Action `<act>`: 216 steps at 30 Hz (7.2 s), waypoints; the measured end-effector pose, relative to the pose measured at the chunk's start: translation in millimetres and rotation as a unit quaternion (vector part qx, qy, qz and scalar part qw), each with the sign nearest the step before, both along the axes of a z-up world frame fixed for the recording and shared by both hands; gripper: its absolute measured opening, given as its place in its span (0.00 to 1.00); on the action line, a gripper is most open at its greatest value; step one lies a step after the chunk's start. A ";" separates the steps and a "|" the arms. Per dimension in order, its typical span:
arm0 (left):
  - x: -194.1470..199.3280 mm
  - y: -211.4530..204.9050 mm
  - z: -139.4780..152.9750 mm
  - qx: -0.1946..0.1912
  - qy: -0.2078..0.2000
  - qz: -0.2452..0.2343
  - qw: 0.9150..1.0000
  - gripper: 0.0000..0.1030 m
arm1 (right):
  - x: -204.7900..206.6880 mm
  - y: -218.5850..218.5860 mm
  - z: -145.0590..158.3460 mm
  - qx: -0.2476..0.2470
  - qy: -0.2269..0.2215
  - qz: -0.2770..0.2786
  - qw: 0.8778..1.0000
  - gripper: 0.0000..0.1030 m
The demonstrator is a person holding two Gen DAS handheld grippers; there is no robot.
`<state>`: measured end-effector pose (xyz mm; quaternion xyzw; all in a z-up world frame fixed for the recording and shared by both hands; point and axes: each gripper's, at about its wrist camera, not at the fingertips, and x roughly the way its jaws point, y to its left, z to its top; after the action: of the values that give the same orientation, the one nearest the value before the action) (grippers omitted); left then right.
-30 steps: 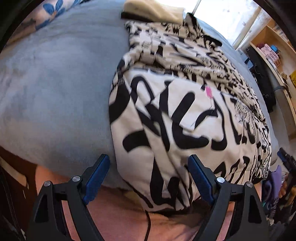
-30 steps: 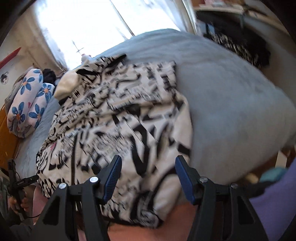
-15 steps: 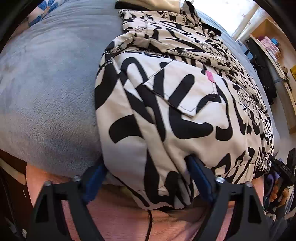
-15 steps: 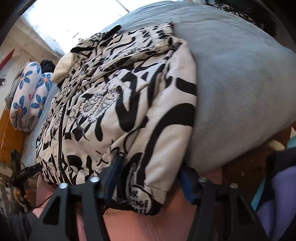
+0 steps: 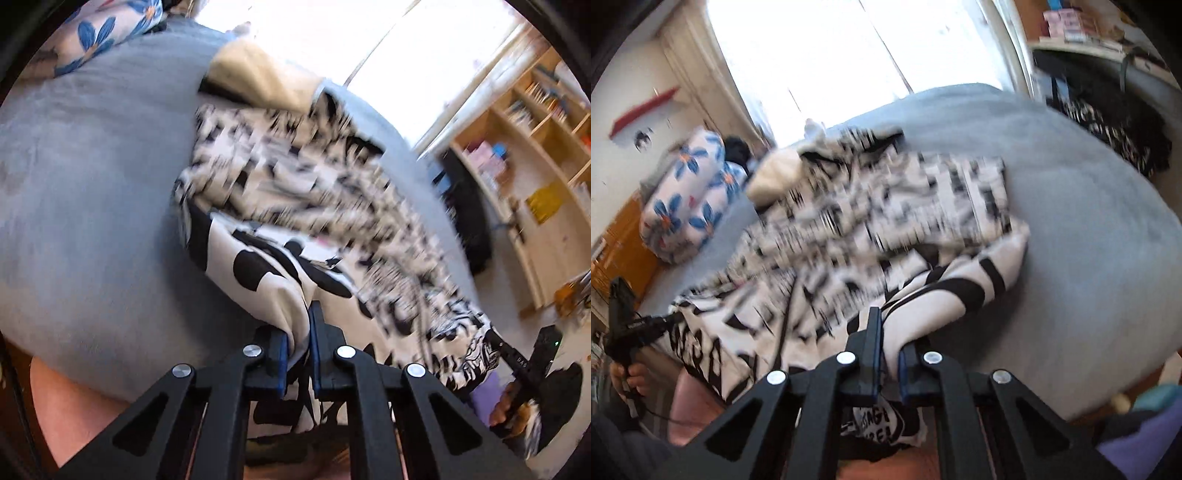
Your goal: Fold large clothes
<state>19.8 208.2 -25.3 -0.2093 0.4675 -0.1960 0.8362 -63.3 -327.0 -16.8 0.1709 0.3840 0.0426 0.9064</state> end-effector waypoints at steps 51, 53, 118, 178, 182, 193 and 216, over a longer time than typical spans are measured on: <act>271.1 -28.3 -22.9 0.052 -0.014 0.010 0.998 0.63 | 273.4 -85.8 -34.8 0.048 0.040 -0.086 0.994 0.51; 258.2 -33.0 -21.3 0.106 -0.042 -0.024 0.993 0.63 | 268.1 -85.5 -33.9 0.013 0.040 -0.077 0.996 0.51; 319.8 -80.6 -24.5 0.180 -0.082 -0.018 0.980 0.07 | 344.2 -69.7 -9.9 -0.081 0.000 -0.039 0.996 0.00; 295.7 -105.2 -59.5 0.080 -0.048 0.053 0.994 0.16 | 357.0 52.8 -62.8 -0.088 0.052 0.037 0.994 0.23; 266.7 -155.8 -81.7 0.113 -0.044 0.008 0.993 0.16 | 352.3 103.5 -86.0 -0.070 0.066 0.088 0.991 0.23; 271.2 -85.3 -119.5 0.145 -0.014 0.055 0.988 0.03 | 323.5 -56.9 -126.3 -0.195 0.118 -0.094 0.969 0.00; 186.0 -103.7 -87.2 0.175 0.017 0.057 0.983 0.49 | 241.8 26.8 -81.4 -0.048 0.078 0.002 0.996 0.04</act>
<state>205.8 104.4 -112.5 -0.0896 0.4956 -0.0594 0.8619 178.4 -300.1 -98.2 0.1292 0.4550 0.0125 0.8810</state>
